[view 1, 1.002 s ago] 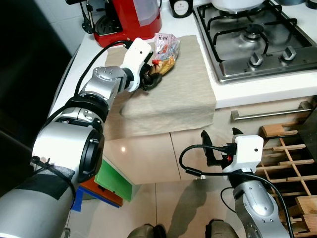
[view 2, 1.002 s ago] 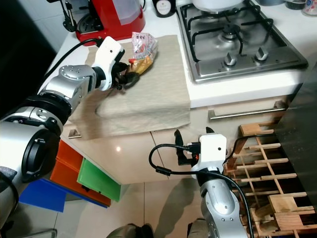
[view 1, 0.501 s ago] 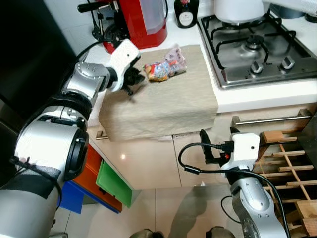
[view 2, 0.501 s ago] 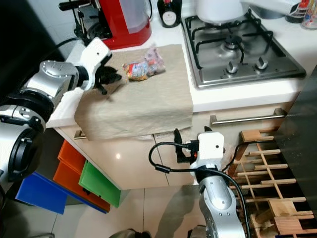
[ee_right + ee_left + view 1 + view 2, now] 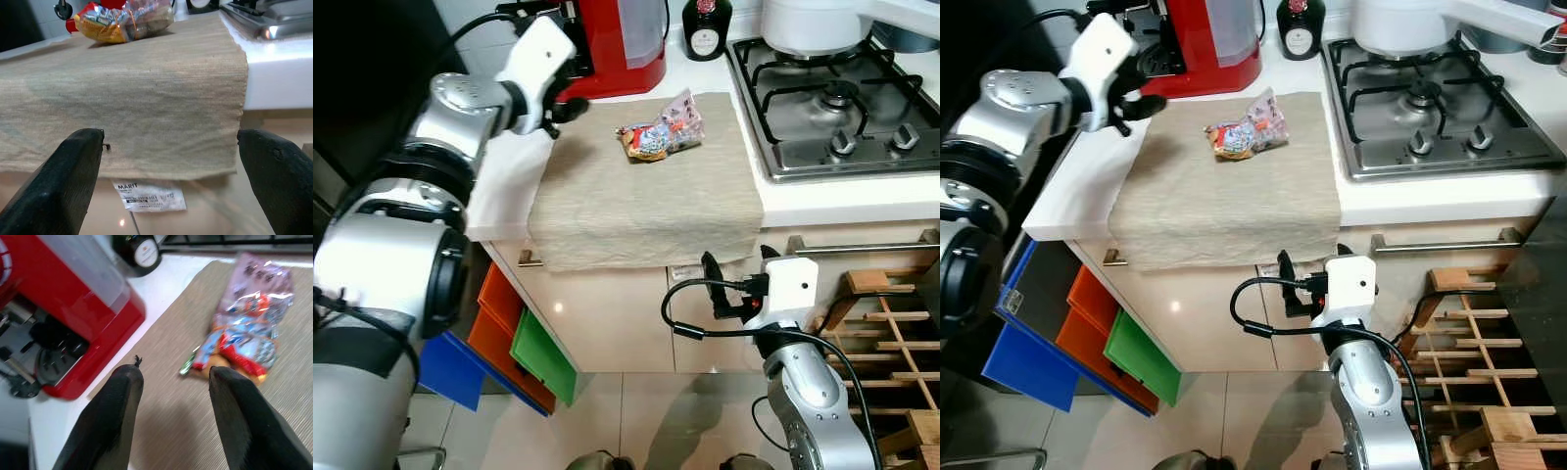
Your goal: Restocking fridge
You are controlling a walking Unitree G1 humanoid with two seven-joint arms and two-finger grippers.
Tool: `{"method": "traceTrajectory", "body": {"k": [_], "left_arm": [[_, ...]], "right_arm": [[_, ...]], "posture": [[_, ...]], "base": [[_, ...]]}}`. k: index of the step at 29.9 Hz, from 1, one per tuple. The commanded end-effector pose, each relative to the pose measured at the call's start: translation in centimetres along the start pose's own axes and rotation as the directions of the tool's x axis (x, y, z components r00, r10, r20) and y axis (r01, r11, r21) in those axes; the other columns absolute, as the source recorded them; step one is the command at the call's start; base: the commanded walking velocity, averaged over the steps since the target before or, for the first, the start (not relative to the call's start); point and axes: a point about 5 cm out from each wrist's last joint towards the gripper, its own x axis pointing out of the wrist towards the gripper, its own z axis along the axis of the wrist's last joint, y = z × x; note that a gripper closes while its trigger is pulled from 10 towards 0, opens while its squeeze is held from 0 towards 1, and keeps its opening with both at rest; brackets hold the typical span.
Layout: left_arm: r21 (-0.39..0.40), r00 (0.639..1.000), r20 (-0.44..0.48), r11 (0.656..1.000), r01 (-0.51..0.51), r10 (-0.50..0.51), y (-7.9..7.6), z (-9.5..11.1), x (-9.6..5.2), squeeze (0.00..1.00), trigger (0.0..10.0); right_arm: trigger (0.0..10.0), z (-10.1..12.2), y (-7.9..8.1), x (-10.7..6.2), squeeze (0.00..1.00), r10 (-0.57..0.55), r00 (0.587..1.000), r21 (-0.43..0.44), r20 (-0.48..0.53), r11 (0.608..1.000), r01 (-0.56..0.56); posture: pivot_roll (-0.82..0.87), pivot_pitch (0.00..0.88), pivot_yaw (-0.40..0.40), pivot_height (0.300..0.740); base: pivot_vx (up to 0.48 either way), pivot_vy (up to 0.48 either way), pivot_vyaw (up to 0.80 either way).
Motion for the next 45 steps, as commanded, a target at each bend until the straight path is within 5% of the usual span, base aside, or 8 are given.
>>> {"method": "traceTrajectory", "body": {"k": [1, 7, 25, 45], "left_arm": [[0.023, 0.999, -0.021, 0.999, -0.037, 0.037, 0.3, -0.2, -0.1, 1.0, 10.0], [0.093, 0.997, -0.071, 0.995, -0.024, 0.031, -1.4, -0.9, 1.1, 1.0, 10.0], [0.028, 0.999, -0.037, 0.999, 0.025, -0.024, -2.9, -0.3, 2.1, 1.0, 10.0], [-0.02, 0.992, -0.13, 1.0, 0.001, -0.004, -3.5, -2.3, 2.2, 1.0, 10.0]], "right_arm": [[10.0, 0.3, 0.4, 0.0, 0.0, 0.015, 1.0, 0.014, 0.018, 1.0, -0.016], [10.0, 0.6, 0.9, -1.1, 0.0, 0.027, 0.999, 0.015, 0.028, 1.0, -0.027], [10.0, 0.9, 0.9, -3.8, 0.0, -0.013, 1.0, 0.016, 0.001, 1.0, 0.013], [10.0, 1.2, 1.5, -7.0, 0.0, -0.005, 0.998, 0.005, -0.064, 1.0, 0.005]], "posture": [[-0.15, 0.0, 0.18, 0.74], [-0.18, 0.0, 0.194, 0.74], [-0.25, 0.074, 0.225, 0.74], [-0.31, 0.15, 0.235, 0.74]], "base": [[0.0, 0.0, 0.0], [0.0, 0.0, 0.0], [0.0, 0.0, 0.0], [0.0, 0.0, 0.0]]}}
